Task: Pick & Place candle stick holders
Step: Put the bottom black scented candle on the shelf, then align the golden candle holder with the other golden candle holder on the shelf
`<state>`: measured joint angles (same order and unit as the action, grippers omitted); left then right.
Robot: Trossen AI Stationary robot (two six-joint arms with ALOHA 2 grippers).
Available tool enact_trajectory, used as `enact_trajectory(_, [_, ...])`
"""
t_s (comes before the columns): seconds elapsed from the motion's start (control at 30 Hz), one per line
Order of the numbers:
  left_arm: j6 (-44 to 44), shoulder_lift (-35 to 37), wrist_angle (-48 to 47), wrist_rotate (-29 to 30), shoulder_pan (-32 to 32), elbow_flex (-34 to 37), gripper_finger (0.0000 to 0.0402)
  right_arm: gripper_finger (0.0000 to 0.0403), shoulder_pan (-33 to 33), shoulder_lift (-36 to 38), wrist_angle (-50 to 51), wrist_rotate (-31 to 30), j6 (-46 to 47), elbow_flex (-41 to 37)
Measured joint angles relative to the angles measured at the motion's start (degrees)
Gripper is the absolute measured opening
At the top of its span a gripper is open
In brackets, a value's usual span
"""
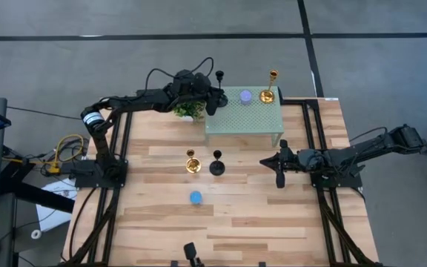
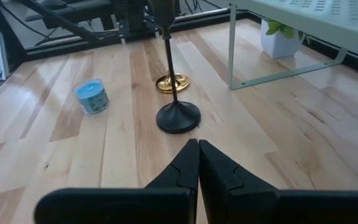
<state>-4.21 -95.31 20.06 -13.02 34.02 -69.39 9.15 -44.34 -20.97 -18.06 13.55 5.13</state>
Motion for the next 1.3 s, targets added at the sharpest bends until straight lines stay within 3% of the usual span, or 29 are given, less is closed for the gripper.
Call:
enact_trajectory(0.5, [0.2,0.0,1.8,0.0,0.0,0.1,0.0134,0.0001,0.0,0.0,0.0,0.0,0.0,0.0])
enact_trajectory(0.73, [0.1,1.7,0.8,-0.4,0.0,0.1,0.0154,0.0001,0.0,0.0,0.0,0.0,0.0,0.0])
enact_trajectory(1.03, [-0.3,7.5,-11.7,-0.5,0.0,0.1,0.0148,0.0001,0.0,0.0,0.3,0.0,0.0,0.0])
enact_trajectory(1.3, [-1.5,15.8,-30.5,-1.3,-0.1,0.1,0.0146,0.0001,0.0,0.0,0.4,0.0,0.0,0.0])
